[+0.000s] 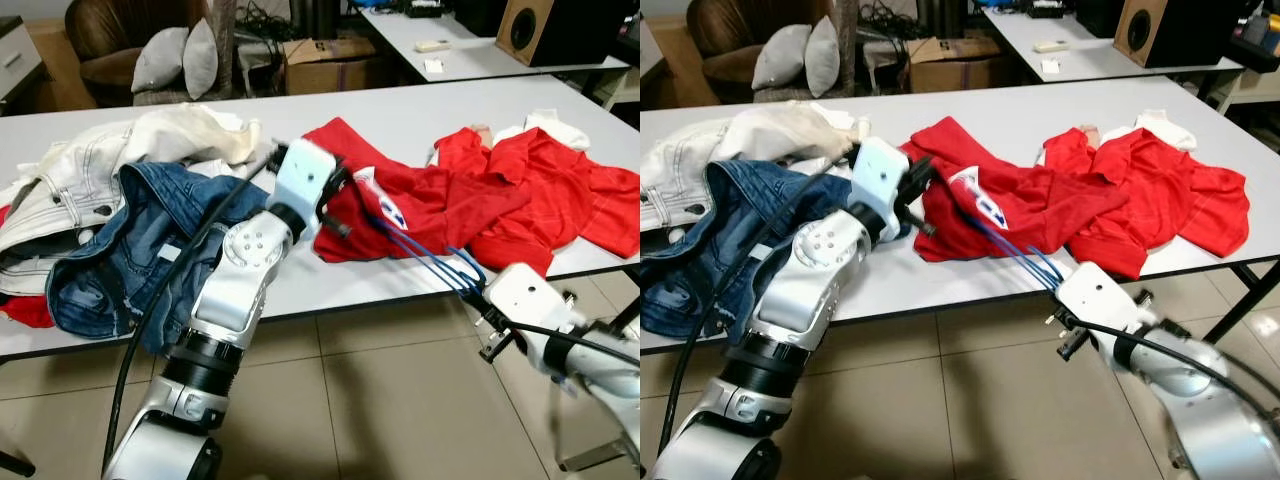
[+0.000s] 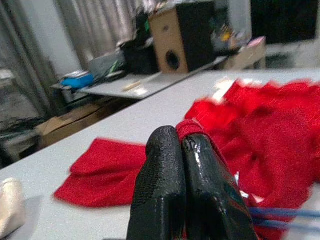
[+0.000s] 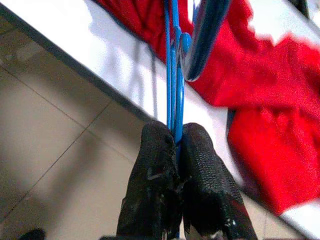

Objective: Hang hanger

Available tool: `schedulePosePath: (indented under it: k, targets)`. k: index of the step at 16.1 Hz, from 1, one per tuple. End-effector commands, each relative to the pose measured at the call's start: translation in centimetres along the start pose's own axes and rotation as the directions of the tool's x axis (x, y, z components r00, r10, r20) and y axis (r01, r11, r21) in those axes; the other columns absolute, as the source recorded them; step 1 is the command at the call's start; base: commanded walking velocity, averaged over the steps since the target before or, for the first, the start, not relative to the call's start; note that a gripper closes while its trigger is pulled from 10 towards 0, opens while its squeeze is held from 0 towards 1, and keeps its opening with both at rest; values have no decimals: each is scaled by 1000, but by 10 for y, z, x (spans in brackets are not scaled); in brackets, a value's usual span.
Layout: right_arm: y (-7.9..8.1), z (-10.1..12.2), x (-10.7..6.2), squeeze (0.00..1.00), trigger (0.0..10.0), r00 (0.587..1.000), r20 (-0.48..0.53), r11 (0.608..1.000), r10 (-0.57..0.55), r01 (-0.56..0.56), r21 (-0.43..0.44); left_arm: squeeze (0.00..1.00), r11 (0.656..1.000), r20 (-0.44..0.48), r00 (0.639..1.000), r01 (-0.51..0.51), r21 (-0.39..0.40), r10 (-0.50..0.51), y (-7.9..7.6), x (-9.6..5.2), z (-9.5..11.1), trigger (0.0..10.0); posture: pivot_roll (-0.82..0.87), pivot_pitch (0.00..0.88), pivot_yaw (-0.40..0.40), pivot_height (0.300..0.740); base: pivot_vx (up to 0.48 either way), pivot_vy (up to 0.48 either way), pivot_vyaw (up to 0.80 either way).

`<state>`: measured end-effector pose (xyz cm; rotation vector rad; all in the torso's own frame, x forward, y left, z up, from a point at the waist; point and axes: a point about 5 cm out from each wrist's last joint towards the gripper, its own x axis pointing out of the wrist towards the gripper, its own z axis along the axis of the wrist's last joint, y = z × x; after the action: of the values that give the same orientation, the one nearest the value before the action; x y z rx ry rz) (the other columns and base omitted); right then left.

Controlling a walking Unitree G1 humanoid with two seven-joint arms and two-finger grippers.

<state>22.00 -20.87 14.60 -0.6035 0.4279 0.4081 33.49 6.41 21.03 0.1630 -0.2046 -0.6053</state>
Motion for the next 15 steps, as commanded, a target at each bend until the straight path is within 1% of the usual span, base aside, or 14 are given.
schedulePosePath:
  k: [1, 3, 4, 5, 6, 7, 8, 9, 10, 11, 12, 13, 14, 15]
  targets:
    - [-5, -6, -1, 0, 10000, 998, -37, 998, -54, 55, 40, 0, 1000, 50, 999, 21, -14, -21, 0, -2, 12, 0, -190, 0, 46, 740, 0, 0, 0]
    - [-10, -10, 0, 0, 10000, 992, -45, 966, -119, 126, 228, 0, 1000, 67, 997, 30, 3, -30, 2, -4, 17, 0, -190, 0, 46, 740, 0, 0, 0]
    - [-11, -10, 0, 0, 10000, 990, -42, 944, -135, 142, 298, 0, 1000, 64, 998, 28, 12, -28, 3, -5, 17, 0, -190, 0, 46, 740, 0, 0, 0]
    - [-9, -11, 0, 0, 10000, 989, -19, 851, -147, 136, 508, 0, 999, 59, 998, 24, 23, -25, 5, -6, 16, 0, -193, 0, 48, 740, 0, 0, 0]
    - [-7, -11, 1, 0, 10000, 989, 7, 779, -147, 111, 618, 0, 999, 51, 998, 26, 32, -28, 5, -7, 15, 0, -195, 0, 48, 740, 0, 0, 0]
    - [-6, -10, 1, 0, 10000, 990, 26, 747, -139, 88, 659, 0, 999, 40, 999, 24, 41, -25, 6, -8, 14, 0, -196, 0, 48, 740, 0, 0, 0]
    - [-1, -7, 0, 0, 10000, 992, 64, 704, -105, 29, 709, 0, 998, 18, 1000, 9, 62, -10, 10, -10, 10, 0, -197, 0, 48, 740, 0, 0, 0]
    - [1, -4, -1, 0, 10000, 992, 84, 676, -89, -2, 736, 0, 997, 8, 1000, -1, 73, 0, 12, -10, 8, 0, -198, 0, 48, 740, 0, 0, 0]
    - [5, -1, -1, 0, 10000, 990, 112, 621, -80, -39, 783, 0, 996, 1, 1000, -7, 92, 7, 15, -11, 6, 0, -199, 0, 47, 740, 0, 0, 0]
    - [7, 6, 1, 0, 10000, 978, 173, 474, -120, -97, 875, 0, 991, -2, 1000, 9, 131, -8, 18, -14, 2, 0, -203, 0, 48, 740, 0, 0, 0]
    - [2, 10, 4, 0, 10000, 964, 203, 402, -171, -120, 908, 0, 989, 0, 999, 38, 139, -39, 17, -16, -1, 0, -203, 0, 48, 740, 0, 0, 0]
    - [0, 12, 4, 0, 10000, 958, 215, 377, -189, -132, 917, 0, 989, -1, 999, 49, 140, -49, 16, -17, -2, 0, -203, 0, 48, 740, 0, 0, 0]
    - [-6, 20, 7, 0, 10000, 931, 279, 305, -236, -201, 931, 0, 983, -28, 997, 77, 169, -73, 15, -19, -8, 0, -205, 0, 50, 740, 0, 0, 0]
    - [-12, 29, 8, 0, 10000, 897, 352, 254, -268, -287, 924, 0, 972, -53, 994, 109, 207, -100, 13, -20, -14, 0, -206, 0, 49, 740, 0, 0, 0]
